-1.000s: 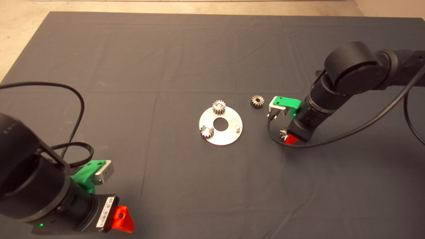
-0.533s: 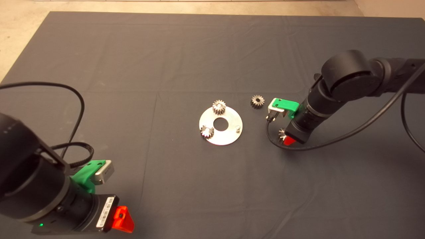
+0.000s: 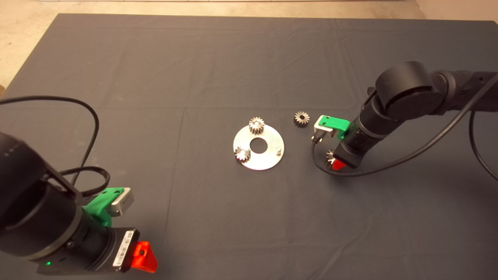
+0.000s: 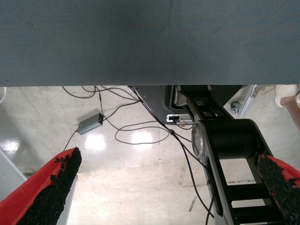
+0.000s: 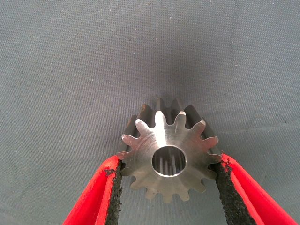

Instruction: Remove an incorrectly installed larger gear and replace it with the correct smaller gear

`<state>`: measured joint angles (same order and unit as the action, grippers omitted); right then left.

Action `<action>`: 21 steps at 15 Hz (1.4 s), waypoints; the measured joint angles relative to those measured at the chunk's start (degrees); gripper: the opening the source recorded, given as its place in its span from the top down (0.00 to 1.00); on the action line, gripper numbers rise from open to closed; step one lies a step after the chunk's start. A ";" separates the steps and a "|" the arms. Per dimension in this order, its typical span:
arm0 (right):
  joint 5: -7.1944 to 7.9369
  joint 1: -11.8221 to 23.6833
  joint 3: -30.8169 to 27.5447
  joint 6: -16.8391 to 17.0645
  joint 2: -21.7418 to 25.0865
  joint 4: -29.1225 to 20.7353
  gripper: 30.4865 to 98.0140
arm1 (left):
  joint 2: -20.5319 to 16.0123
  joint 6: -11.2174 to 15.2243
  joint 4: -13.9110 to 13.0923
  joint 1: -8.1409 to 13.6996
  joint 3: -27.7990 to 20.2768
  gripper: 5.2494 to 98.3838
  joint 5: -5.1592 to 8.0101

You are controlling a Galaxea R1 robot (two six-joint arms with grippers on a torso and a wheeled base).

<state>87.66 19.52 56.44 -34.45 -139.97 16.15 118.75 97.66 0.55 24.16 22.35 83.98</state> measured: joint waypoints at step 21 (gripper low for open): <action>0.04 0.18 1.45 -0.06 -1.04 0.35 0.47 | 0.00 0.00 0.00 0.00 0.00 0.01 0.00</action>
<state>87.70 19.70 57.89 -34.51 -141.02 16.51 118.75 97.66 0.55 24.16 22.35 83.98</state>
